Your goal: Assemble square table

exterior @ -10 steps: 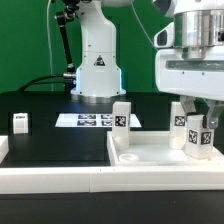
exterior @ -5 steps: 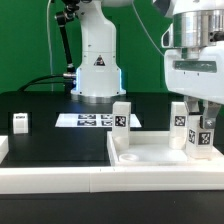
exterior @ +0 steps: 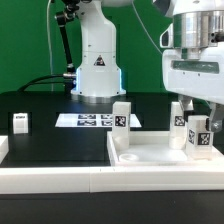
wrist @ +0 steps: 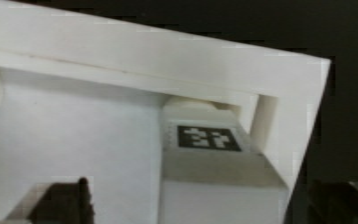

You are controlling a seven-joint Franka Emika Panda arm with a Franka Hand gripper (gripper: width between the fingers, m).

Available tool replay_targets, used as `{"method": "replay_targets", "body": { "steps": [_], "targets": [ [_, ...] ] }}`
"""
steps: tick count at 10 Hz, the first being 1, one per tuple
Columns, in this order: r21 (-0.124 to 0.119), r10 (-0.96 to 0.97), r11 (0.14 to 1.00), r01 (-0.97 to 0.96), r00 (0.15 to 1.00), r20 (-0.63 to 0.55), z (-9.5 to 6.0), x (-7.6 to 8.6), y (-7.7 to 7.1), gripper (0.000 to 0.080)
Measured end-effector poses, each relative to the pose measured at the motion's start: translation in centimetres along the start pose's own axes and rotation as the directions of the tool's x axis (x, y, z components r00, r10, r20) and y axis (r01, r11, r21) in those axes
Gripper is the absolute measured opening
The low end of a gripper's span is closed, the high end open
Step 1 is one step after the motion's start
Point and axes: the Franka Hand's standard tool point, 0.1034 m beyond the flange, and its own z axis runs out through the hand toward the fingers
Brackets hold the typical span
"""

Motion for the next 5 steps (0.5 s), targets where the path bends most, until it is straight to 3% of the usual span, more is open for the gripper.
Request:
{"method": "replay_targets", "body": {
  "steps": [5],
  "targets": [
    [0.004, -0.355, 0.935, 0.355, 0.935, -0.002, -0.02, -0.01, -0.09, 0.0649]
  ]
}}
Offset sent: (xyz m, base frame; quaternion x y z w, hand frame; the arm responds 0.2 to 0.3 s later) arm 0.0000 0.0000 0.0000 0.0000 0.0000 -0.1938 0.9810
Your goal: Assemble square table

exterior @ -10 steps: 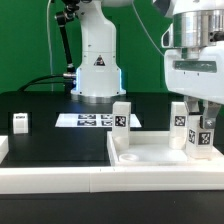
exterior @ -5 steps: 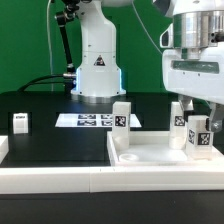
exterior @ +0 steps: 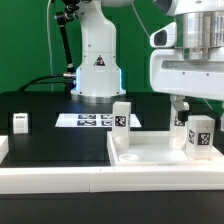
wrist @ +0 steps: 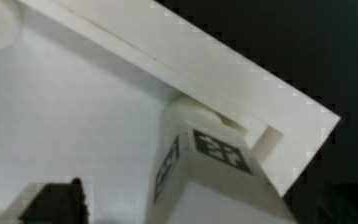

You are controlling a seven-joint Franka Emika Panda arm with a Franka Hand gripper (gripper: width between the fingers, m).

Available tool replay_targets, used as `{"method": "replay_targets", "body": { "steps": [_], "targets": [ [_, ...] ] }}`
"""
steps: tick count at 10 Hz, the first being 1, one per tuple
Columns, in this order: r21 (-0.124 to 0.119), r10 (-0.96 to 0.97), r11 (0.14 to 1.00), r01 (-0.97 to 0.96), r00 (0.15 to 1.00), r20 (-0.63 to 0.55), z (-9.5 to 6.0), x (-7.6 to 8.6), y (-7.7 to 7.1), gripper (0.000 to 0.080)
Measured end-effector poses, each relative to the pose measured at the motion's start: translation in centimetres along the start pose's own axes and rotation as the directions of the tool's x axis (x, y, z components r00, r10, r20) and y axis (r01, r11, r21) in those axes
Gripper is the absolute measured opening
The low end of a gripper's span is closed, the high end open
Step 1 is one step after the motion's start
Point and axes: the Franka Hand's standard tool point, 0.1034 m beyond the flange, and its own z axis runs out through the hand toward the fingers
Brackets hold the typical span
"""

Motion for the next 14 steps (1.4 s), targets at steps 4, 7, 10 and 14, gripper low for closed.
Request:
{"method": "replay_targets", "body": {
  "steps": [4, 7, 10, 14],
  "targets": [
    [-0.020, -0.380, 0.925, 0.380, 0.925, -0.011, 0.02, 0.05, 0.07, 0.0649],
    [-0.029, -0.603, 0.798, 0.602, 0.798, -0.009, -0.01, 0.13, 0.06, 0.0649],
    [-0.034, -0.788, 0.615, 0.788, 0.615, -0.002, -0.04, 0.61, 0.31, 0.0649],
    [-0.039, -0.820, 0.572, 0.819, 0.572, 0.001, -0.01, 0.69, 0.40, 0.0445]
  ]
}}
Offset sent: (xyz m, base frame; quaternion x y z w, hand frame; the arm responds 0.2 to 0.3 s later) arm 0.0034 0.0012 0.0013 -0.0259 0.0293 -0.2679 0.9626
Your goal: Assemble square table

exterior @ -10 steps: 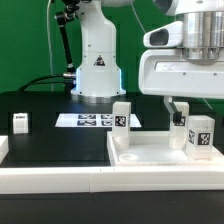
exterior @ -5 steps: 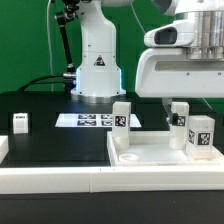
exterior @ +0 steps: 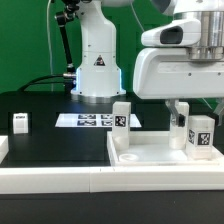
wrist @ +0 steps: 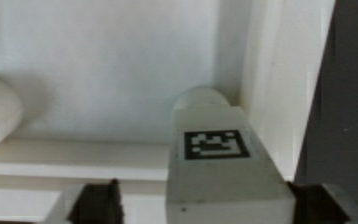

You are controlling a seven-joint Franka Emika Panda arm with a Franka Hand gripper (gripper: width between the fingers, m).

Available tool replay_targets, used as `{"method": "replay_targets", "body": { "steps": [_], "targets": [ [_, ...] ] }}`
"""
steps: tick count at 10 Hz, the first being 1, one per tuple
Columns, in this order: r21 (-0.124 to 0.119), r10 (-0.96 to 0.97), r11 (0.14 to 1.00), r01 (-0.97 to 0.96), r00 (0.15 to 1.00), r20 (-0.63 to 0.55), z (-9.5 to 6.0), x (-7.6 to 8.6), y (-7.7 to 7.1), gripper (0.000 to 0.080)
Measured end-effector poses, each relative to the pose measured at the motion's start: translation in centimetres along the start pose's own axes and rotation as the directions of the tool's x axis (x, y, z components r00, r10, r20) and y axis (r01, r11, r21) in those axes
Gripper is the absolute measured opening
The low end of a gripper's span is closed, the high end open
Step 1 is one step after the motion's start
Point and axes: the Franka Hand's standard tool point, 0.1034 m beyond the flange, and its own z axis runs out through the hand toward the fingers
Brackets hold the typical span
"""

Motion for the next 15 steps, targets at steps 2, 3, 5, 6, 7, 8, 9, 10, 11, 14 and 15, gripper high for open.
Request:
{"method": "replay_targets", "body": {
  "steps": [2, 3, 5, 6, 7, 8, 9, 10, 11, 14, 15],
  "targets": [
    [0.000, 0.018, 1.000, -0.018, 1.000, 0.000, 0.00, 0.00, 0.01, 0.0288],
    [0.001, 0.087, 0.996, -0.087, 0.996, 0.000, 0.00, -0.01, -0.03, 0.0288],
    [0.001, 0.231, 0.973, -0.231, 0.973, 0.000, 0.00, -0.01, -0.05, 0.0288],
    [0.008, 0.315, 0.949, -0.315, 0.949, 0.003, 0.07, -0.08, -0.12, 0.0288],
    [0.023, 0.444, 0.896, -0.444, 0.896, 0.009, 0.11, -0.09, -0.22, 0.0288],
    [0.029, 0.511, 0.859, -0.511, 0.860, 0.014, 0.13, -0.09, -0.27, 0.0290],
    [0.027, 0.608, 0.793, -0.609, 0.793, 0.018, 0.15, -0.08, -0.38, 0.0290],
    [0.035, 0.691, 0.721, -0.692, 0.722, 0.027, 0.16, -0.04, -0.38, 0.0290],
    [0.044, 0.744, 0.666, -0.745, 0.667, 0.032, 0.14, 0.11, -0.26, 0.0290],
    [0.037, 0.896, 0.437, -0.899, 0.439, 0.066, 0.12, 0.08, -0.24, 0.0290],
    [0.035, 0.923, 0.376, -0.926, 0.377, 0.073, 0.12, 0.09, -0.15, 0.0290]
  ]
}}
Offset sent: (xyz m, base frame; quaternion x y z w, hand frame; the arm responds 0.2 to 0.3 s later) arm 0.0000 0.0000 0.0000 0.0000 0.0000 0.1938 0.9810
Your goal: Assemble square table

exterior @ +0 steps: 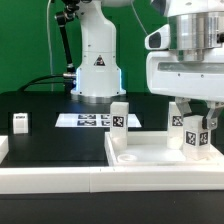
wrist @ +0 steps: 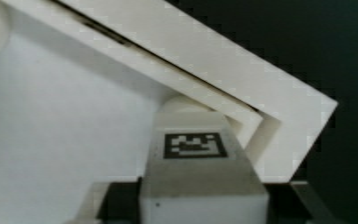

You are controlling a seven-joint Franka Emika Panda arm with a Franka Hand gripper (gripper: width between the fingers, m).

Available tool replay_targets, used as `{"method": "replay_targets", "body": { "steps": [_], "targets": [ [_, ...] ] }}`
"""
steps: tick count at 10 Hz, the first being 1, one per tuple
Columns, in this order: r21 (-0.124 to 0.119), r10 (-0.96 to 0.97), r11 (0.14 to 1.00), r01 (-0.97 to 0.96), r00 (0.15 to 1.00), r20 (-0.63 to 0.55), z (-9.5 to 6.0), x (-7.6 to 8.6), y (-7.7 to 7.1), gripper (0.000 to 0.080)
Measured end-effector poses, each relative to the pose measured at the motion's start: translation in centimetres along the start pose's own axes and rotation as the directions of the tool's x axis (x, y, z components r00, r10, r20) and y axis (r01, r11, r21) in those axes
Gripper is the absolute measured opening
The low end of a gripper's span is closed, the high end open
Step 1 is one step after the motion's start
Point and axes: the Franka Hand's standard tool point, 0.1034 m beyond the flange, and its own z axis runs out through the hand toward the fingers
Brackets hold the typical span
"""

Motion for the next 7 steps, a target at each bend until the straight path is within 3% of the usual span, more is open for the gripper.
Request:
{"method": "replay_targets", "body": {
  "steps": [2, 5, 7],
  "targets": [
    [0.003, 0.118, 0.993, -0.118, 0.993, 0.005, 0.10, -0.05, -0.01, 0.0290],
    [0.046, 0.269, 0.962, -0.271, 0.963, 0.030, 0.06, 0.21, -0.40, 0.0290],
    [0.052, 0.393, 0.917, -0.395, 0.918, 0.042, 0.15, -0.10, -0.54, 0.0290]
  ]
}}
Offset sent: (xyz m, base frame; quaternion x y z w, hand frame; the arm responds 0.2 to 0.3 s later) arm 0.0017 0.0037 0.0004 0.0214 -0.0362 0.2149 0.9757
